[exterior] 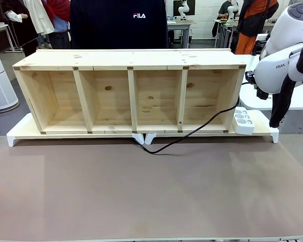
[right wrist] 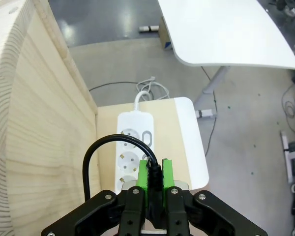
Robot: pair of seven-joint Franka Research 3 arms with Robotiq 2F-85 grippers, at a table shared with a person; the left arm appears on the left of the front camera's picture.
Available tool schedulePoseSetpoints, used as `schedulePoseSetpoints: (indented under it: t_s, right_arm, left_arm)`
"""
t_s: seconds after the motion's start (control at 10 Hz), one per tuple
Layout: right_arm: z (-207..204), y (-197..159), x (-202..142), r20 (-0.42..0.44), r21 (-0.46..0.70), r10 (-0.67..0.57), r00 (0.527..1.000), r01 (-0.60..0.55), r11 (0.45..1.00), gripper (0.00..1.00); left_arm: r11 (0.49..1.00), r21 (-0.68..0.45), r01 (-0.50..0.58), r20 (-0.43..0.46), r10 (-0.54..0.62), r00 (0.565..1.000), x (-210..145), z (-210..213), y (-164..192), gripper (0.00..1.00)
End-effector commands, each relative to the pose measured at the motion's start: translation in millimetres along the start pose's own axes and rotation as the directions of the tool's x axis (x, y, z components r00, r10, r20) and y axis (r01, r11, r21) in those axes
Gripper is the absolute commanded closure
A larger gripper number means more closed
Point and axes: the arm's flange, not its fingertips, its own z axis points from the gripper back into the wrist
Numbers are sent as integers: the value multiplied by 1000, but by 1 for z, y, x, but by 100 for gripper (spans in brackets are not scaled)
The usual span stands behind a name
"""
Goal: Perform cable management.
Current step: Pull the grasped Power Cable to the location of the Power Strip.
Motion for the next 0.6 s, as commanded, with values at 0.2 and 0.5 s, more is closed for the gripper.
schedulePoseSetpoints:
  t_s: [0.2, 0.5]
  right_arm:
    - [-1, 1, -1, -3, 2, 5, 1000, -5, 1000, 85]
    - [-1, 1, -1, -3, 2, 5, 1000, -5, 1000, 85]
  left_arm:
    - [1000, -1, -2, 1, 2, 1000, 0, 0, 1, 0]
    - [1000, -1, -2, 1, 2, 1000, 0, 0, 1, 0]
